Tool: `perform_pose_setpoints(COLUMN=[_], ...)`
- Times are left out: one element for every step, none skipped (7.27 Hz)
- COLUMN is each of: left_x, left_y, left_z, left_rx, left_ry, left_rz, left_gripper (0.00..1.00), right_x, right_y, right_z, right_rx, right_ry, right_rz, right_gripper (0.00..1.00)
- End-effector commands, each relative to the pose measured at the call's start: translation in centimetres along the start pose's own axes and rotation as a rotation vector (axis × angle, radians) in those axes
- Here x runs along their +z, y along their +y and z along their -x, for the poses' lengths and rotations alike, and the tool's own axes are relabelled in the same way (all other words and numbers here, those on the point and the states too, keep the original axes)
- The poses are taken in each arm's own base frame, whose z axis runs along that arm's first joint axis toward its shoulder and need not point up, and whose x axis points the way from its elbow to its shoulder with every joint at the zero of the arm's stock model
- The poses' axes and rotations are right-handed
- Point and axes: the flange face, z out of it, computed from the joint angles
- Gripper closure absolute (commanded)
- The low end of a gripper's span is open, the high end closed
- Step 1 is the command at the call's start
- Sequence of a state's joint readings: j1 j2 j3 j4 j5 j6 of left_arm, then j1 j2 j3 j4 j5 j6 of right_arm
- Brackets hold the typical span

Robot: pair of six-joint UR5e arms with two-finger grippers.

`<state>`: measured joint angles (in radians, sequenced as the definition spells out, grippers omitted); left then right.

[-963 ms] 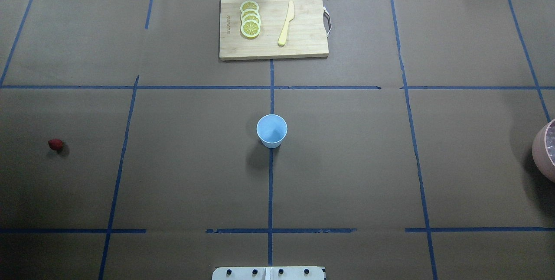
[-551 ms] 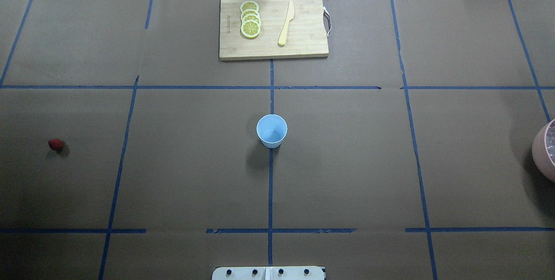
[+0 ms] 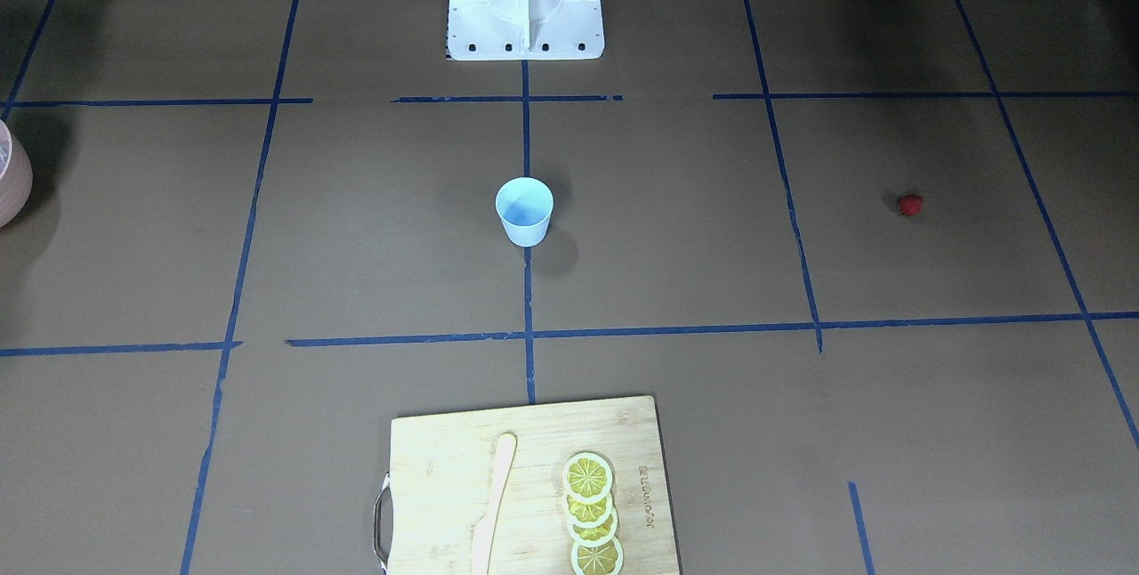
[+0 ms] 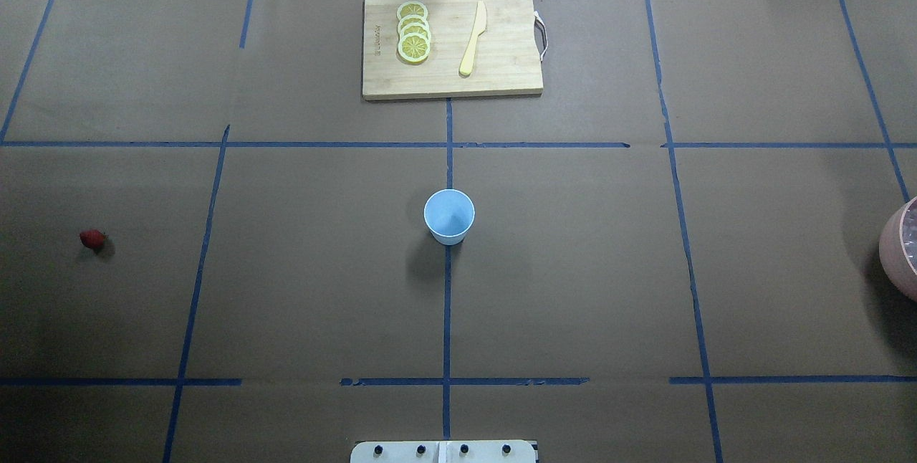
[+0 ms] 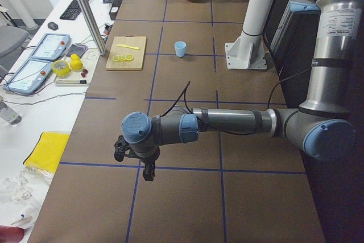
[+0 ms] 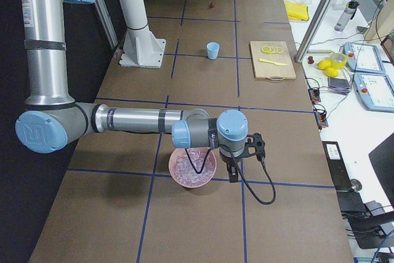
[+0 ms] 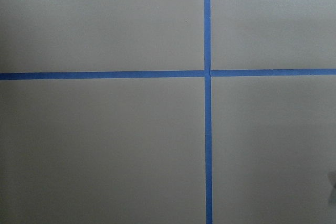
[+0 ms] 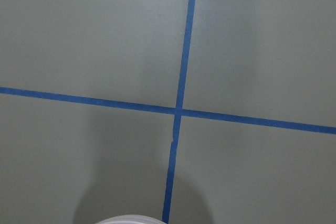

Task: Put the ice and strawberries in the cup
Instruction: 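Move the right gripper over the pink bowl of ice cubes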

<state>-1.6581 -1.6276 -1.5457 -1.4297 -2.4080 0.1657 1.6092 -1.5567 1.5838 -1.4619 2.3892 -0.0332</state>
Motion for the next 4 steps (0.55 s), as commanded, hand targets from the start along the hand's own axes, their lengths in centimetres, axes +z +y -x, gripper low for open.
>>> perform_pose_setpoints(left_x=[-0.3, -0.6, -0.9, -0.9], left_y=[0.1, 0.0, 0.1, 0.1], left_z=[0.0, -0.3, 0.0, 0.0], left_rx=[0.001, 0.006, 0.001, 0.001], left_ry=[-0.002, -0.003, -0.003, -0.003], left_rz=[-0.007, -0.012, -0.017, -0.017], left_gripper=[0.0, 0.0, 0.0, 0.0], right_x=[-0.5, 0.3, 0.8, 0.5], right_y=[-0.6, 2.0, 3.5, 2.8], right_z=[0.5, -0.3, -0.7, 0.3], right_rx=[0.001, -0.052, -0.083, -0.054], right_ry=[0.001, 0.012, 0.032, 0.019], right_rz=[-0.031, -0.087, -0.128, -0.135], right_gripper=[0.0, 0.0, 0.01, 0.01])
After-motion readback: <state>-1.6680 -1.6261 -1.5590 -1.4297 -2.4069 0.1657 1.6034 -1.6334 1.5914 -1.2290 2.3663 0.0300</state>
